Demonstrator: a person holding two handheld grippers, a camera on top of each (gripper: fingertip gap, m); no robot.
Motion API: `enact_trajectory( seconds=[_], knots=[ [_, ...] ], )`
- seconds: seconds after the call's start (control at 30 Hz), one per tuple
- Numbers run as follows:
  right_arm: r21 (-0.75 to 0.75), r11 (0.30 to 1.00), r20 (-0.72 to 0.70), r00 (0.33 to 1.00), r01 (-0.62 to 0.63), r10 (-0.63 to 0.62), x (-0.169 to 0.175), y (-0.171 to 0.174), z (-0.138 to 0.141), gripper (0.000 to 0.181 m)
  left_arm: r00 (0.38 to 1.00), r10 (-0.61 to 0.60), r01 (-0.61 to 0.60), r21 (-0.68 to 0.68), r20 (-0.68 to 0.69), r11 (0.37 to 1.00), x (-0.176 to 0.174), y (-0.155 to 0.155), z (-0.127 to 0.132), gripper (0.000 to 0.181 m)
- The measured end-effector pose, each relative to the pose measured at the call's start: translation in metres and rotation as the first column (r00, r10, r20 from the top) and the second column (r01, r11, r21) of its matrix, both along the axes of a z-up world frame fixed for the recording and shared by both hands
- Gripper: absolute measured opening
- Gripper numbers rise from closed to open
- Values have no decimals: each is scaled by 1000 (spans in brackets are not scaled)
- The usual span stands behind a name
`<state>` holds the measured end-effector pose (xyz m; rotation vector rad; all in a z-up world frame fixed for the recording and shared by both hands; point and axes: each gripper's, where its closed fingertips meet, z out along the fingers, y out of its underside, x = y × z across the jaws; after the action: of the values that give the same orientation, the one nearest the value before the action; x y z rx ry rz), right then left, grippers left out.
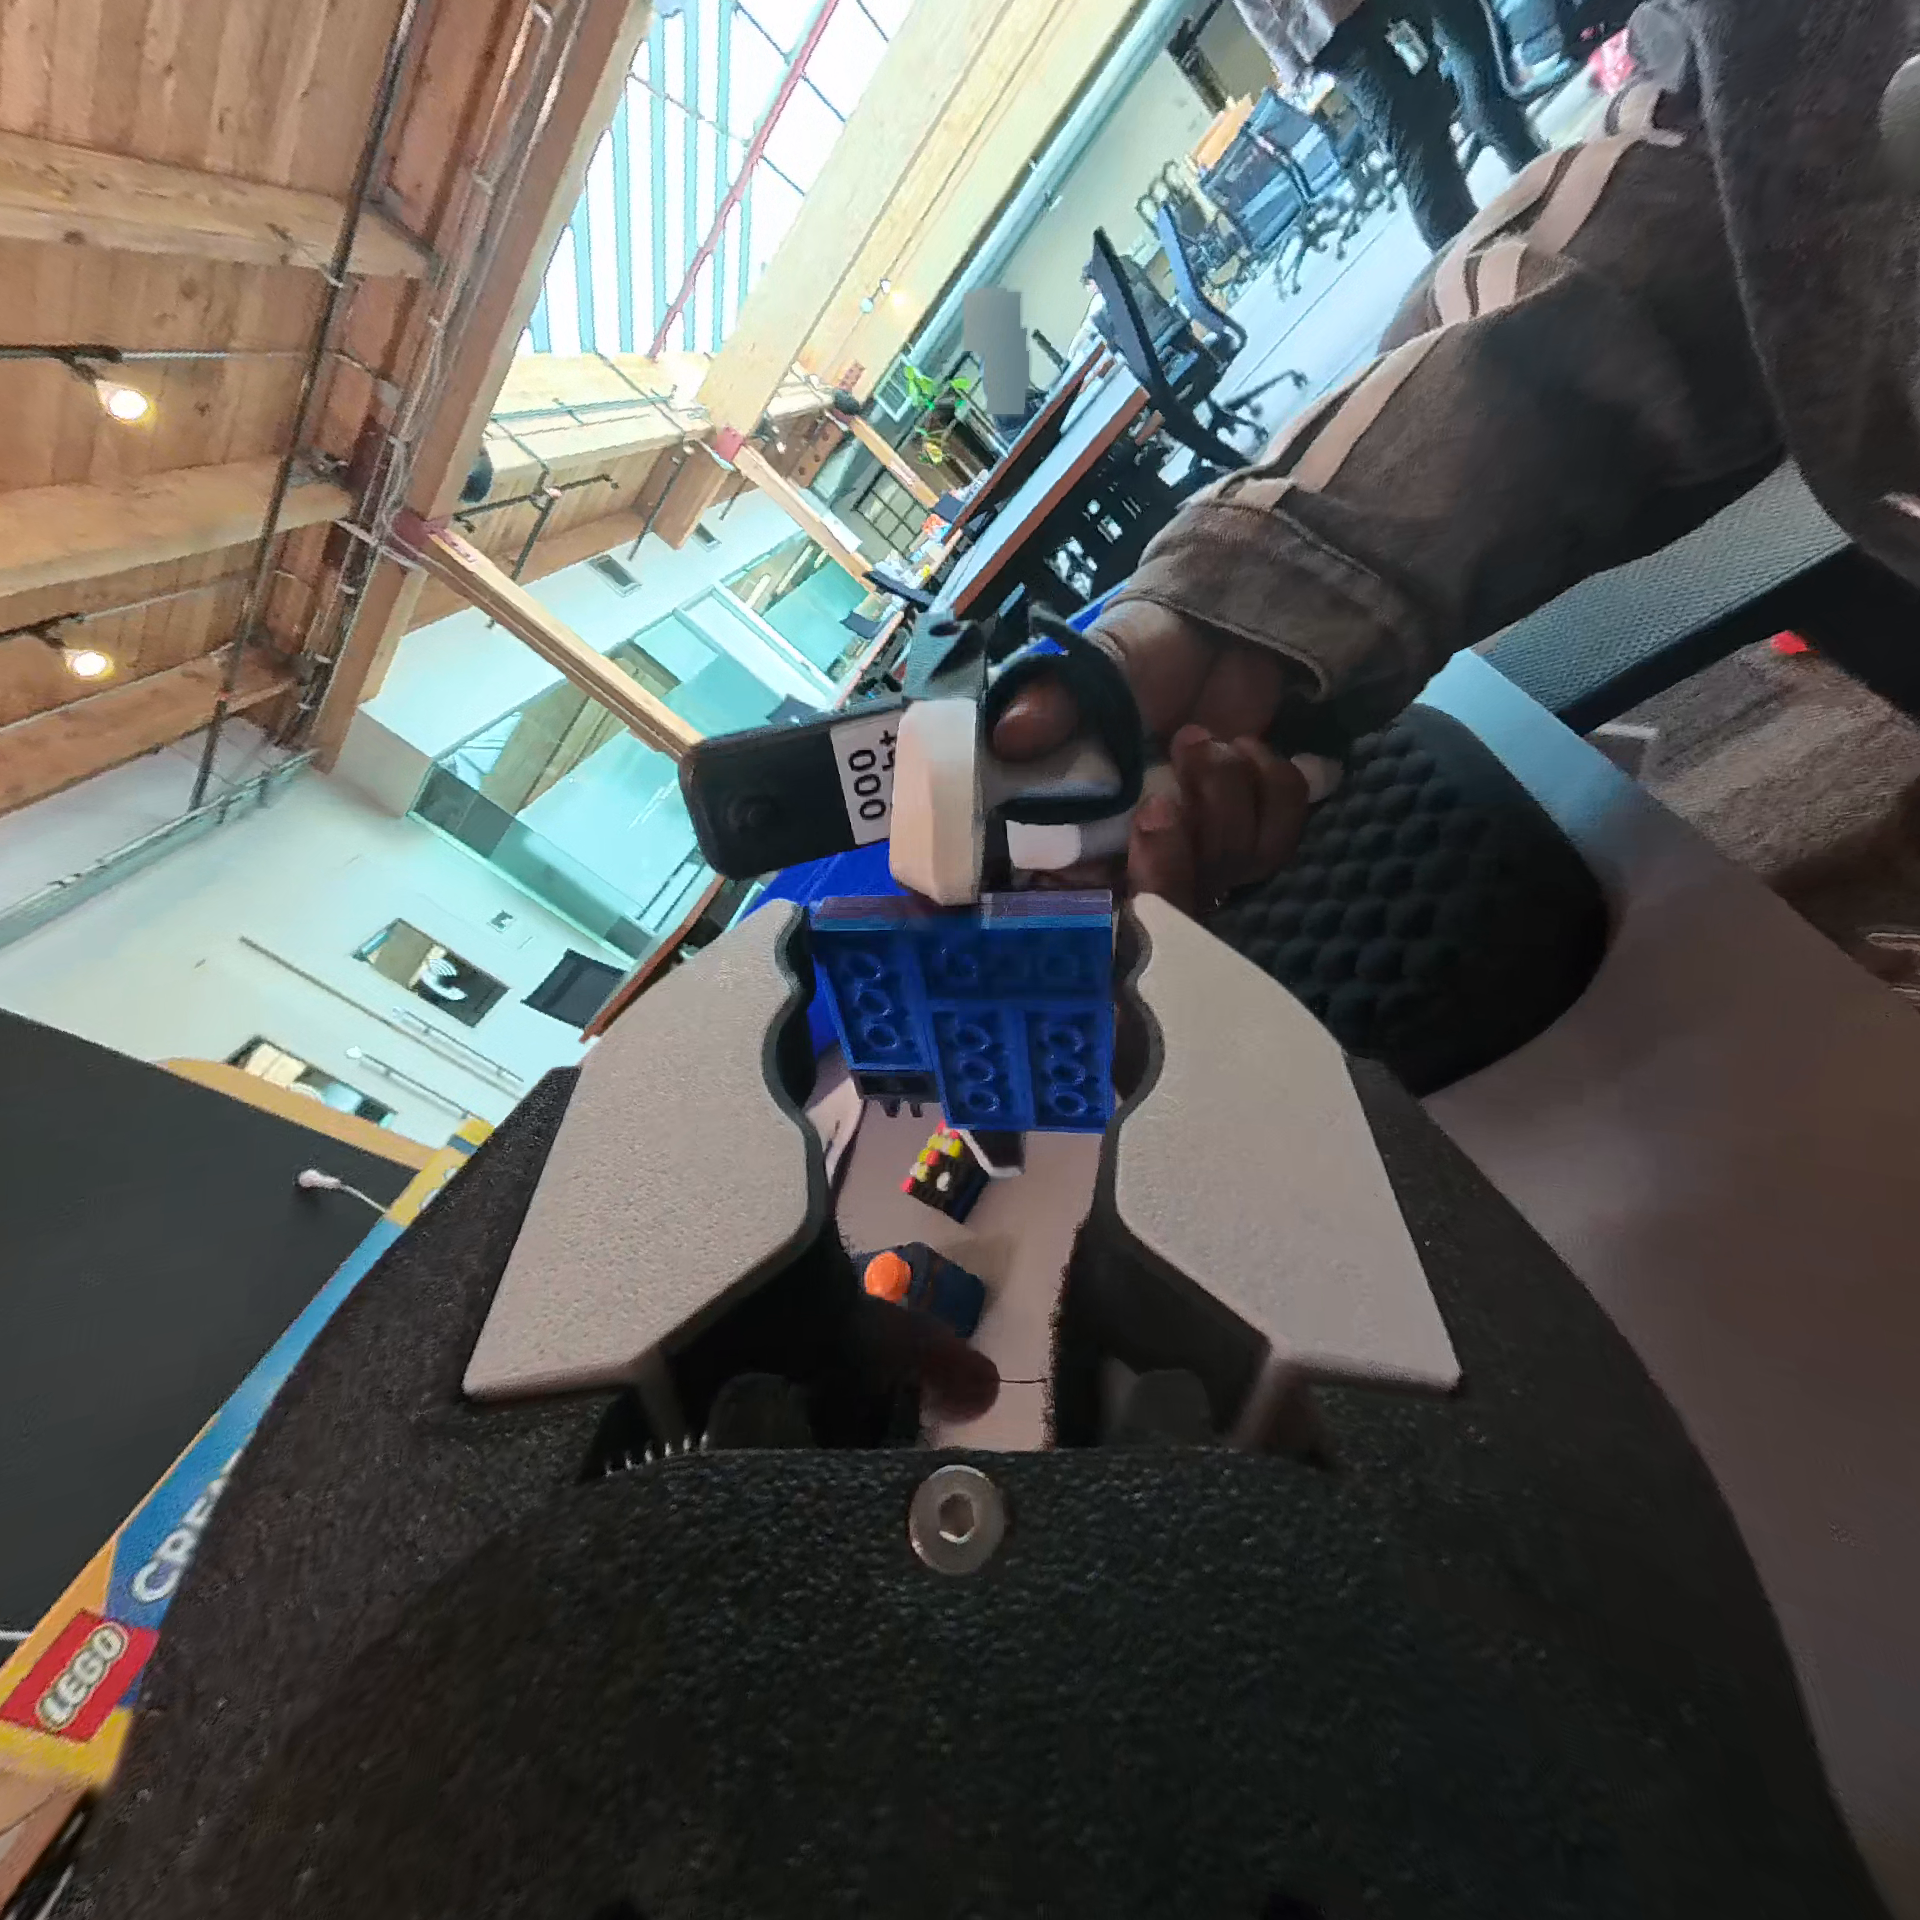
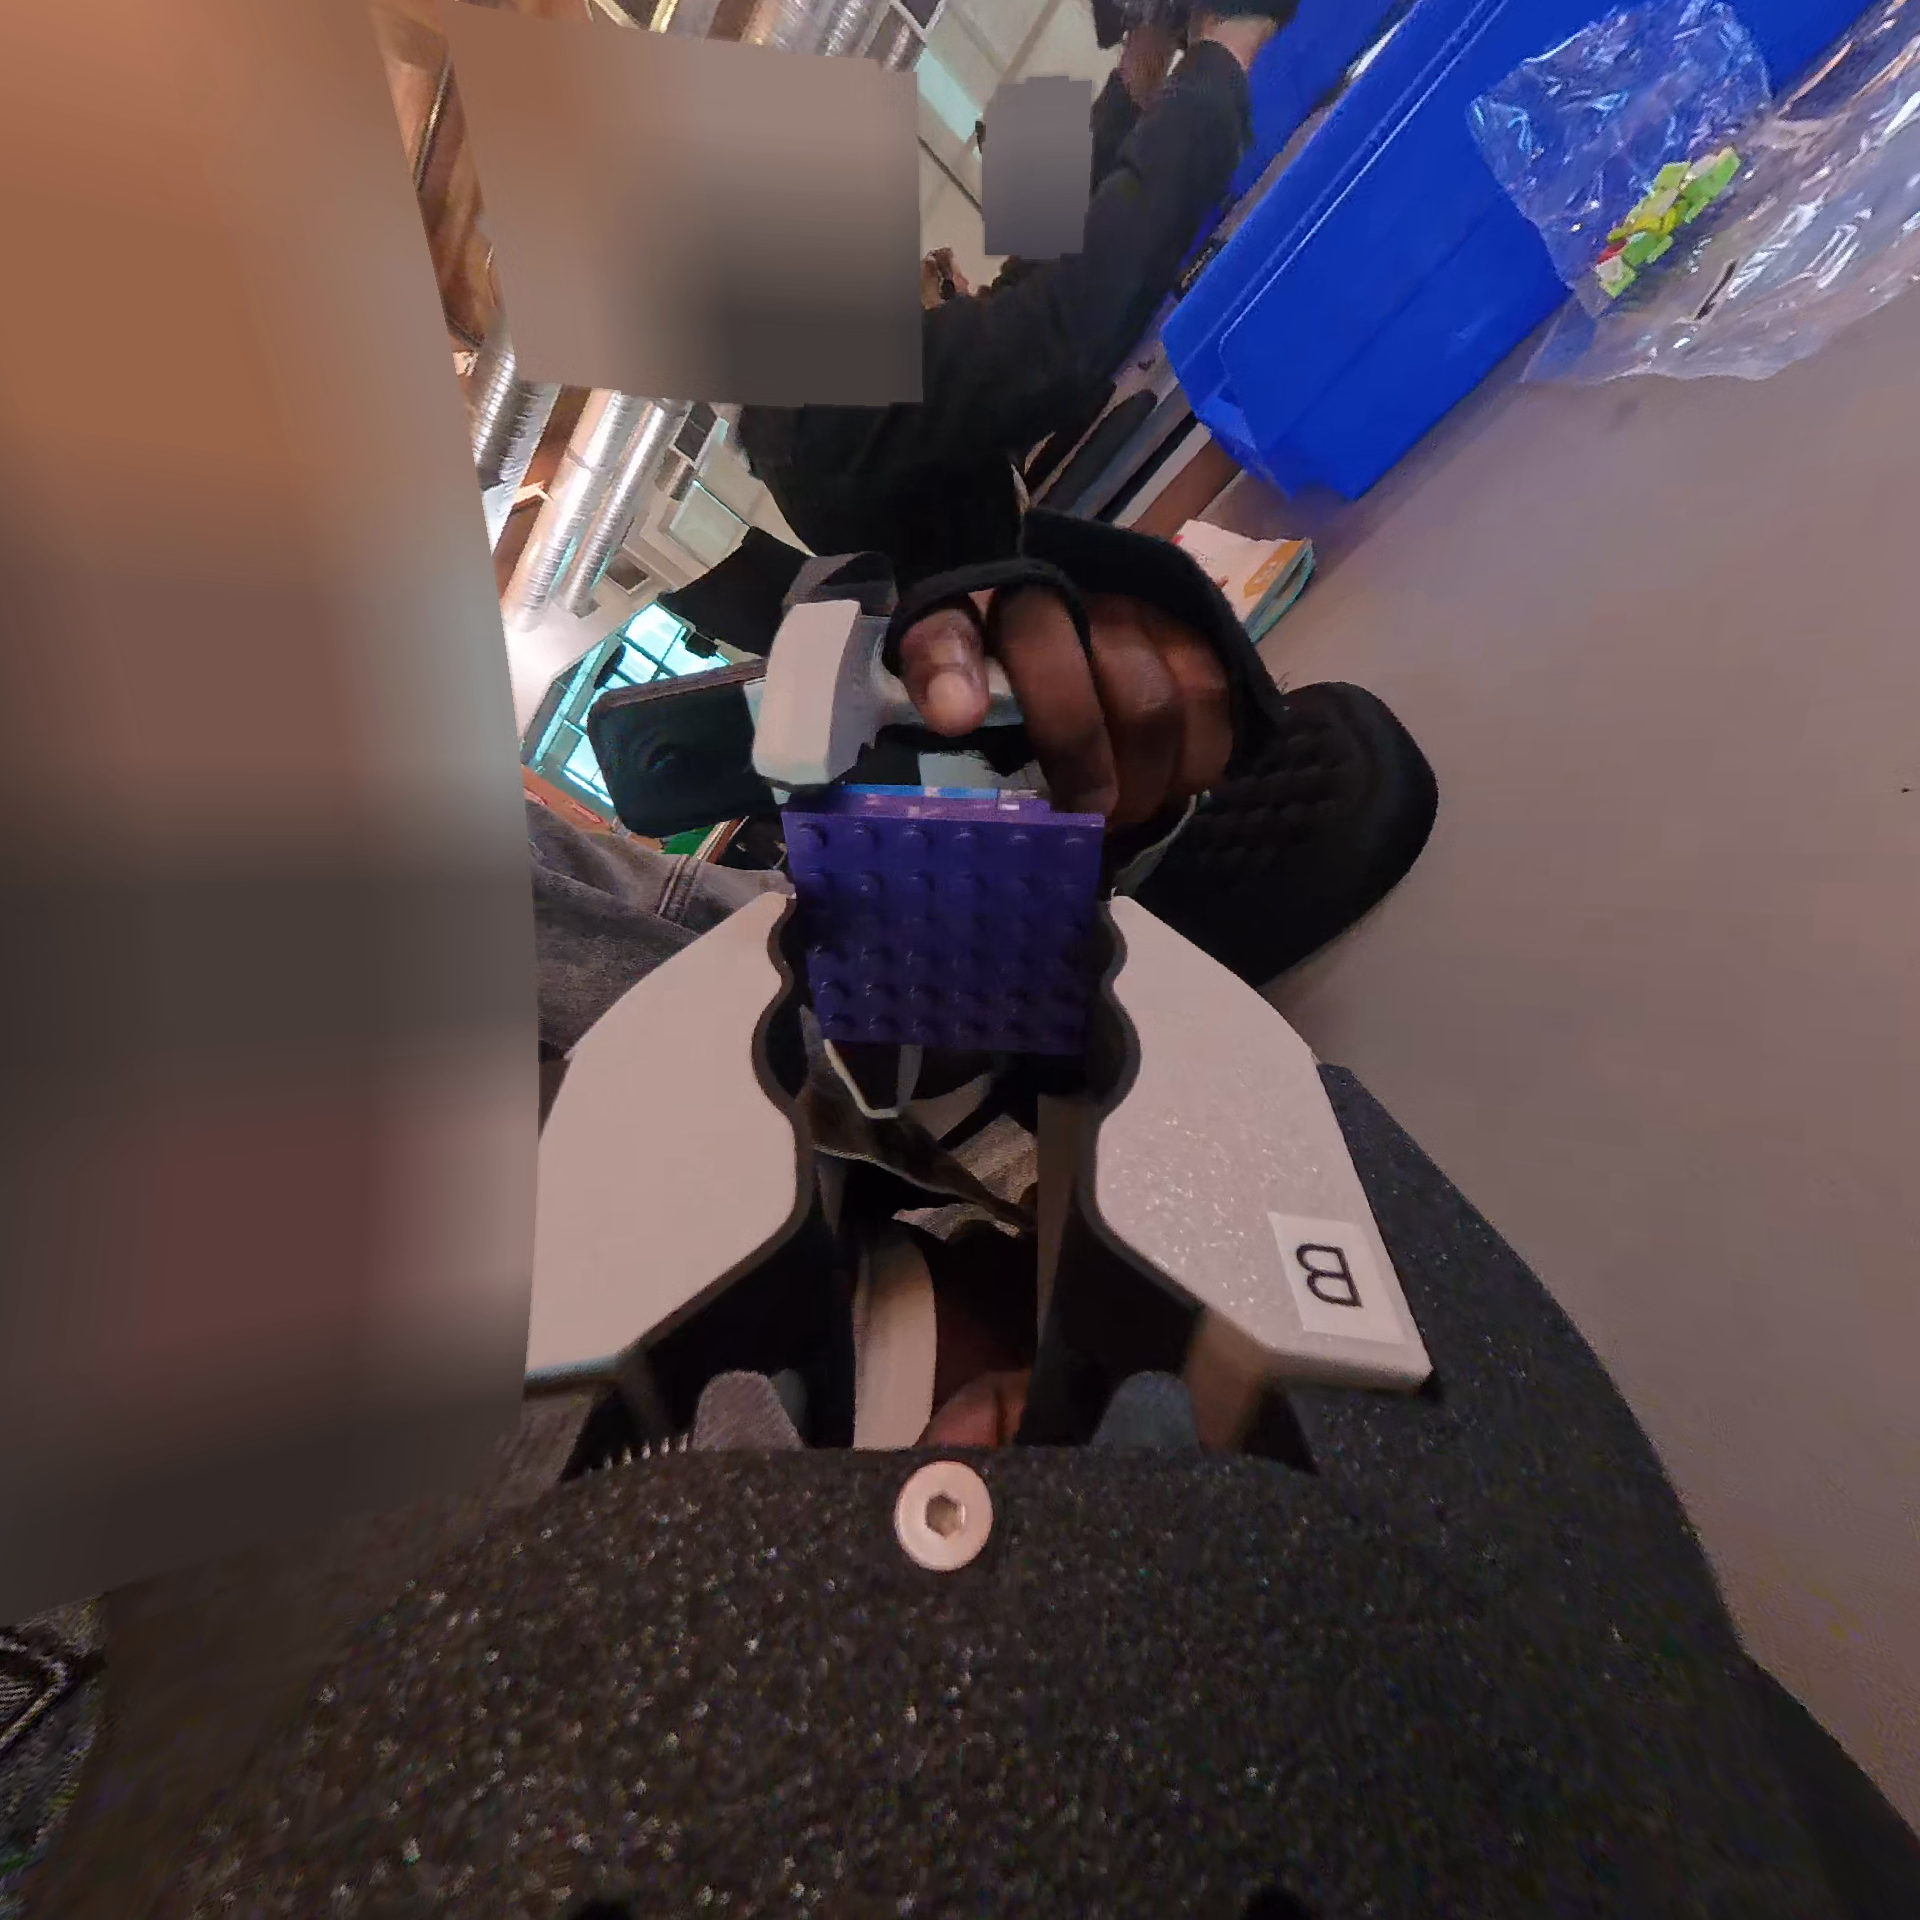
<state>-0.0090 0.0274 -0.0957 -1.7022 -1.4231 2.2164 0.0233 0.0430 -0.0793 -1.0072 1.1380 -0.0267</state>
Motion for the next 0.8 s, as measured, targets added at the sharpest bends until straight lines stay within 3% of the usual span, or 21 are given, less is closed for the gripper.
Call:
enact_trajectory(
  seconds=[0.67, 0.8],
  knots=[
    [125, 982, -48, 989, 144, -139, -8, 11, 6, 50, 996, 83, -83, -9, 19, 997, -15, 6, 6, 52],
    [216, 961, -81, 984, 175, -161, -9, 11, 9, 52, 996, 30, -26, -43, 89, 999, -16, 3, 9, 53]
  ],
)
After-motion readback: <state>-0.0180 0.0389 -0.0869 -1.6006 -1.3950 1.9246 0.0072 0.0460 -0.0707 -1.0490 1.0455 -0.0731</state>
